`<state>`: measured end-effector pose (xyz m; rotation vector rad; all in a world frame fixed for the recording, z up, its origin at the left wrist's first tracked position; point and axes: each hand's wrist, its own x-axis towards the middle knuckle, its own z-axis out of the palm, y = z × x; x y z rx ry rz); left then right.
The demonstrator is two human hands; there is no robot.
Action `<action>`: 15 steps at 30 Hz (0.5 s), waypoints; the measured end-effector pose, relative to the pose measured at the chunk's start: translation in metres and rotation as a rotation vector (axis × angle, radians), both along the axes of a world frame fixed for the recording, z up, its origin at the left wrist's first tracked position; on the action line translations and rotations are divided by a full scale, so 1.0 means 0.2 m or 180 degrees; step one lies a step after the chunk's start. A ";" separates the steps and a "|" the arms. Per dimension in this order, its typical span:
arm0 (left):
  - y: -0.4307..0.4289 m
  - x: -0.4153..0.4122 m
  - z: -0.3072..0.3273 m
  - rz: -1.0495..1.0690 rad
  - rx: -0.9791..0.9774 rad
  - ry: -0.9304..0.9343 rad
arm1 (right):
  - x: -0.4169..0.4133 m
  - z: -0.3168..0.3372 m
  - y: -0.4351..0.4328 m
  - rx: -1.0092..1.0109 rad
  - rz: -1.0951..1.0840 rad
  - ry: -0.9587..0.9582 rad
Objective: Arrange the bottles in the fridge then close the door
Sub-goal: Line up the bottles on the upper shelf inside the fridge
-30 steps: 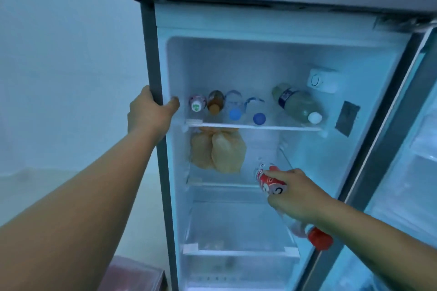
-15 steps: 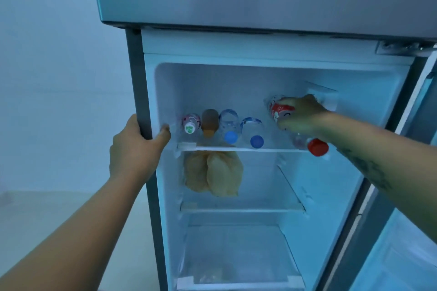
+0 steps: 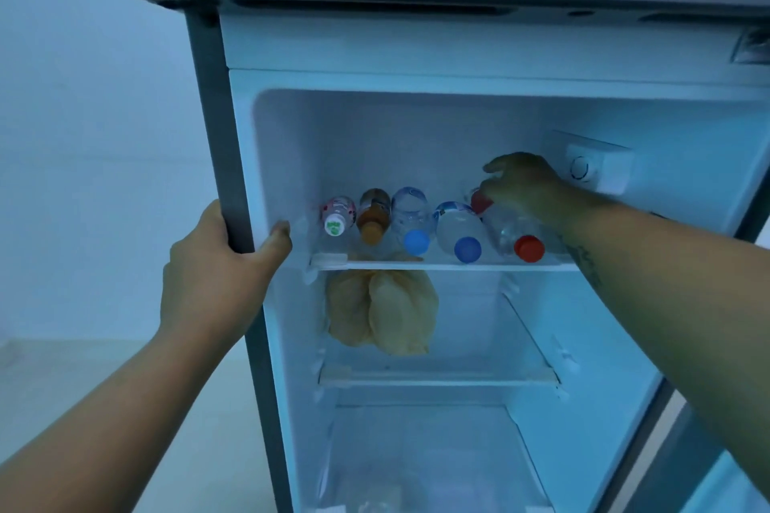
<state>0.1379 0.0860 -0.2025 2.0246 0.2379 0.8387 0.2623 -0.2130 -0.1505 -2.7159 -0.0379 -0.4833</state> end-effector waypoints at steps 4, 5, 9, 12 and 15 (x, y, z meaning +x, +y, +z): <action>-0.02 -0.03 0.03 -0.0055 -0.0028 0.0061 | -0.03 0.12 -0.04 0.0115 -0.0094 0.0003; -0.02 -0.04 0.03 -0.0078 -0.0056 0.0084 | -0.06 0.14 -0.05 0.0078 -0.0100 -0.0054; -0.04 -0.05 0.06 -0.0111 -0.0175 0.0147 | -0.15 0.19 -0.10 -0.0002 -0.0014 -0.0130; -0.08 -0.05 0.06 0.0026 -0.0112 0.0216 | -0.22 0.17 -0.12 -0.0171 -0.0023 0.0007; -0.18 -0.07 0.03 0.0571 0.0652 -0.0412 | -0.28 0.13 -0.14 -0.0334 0.0012 0.0084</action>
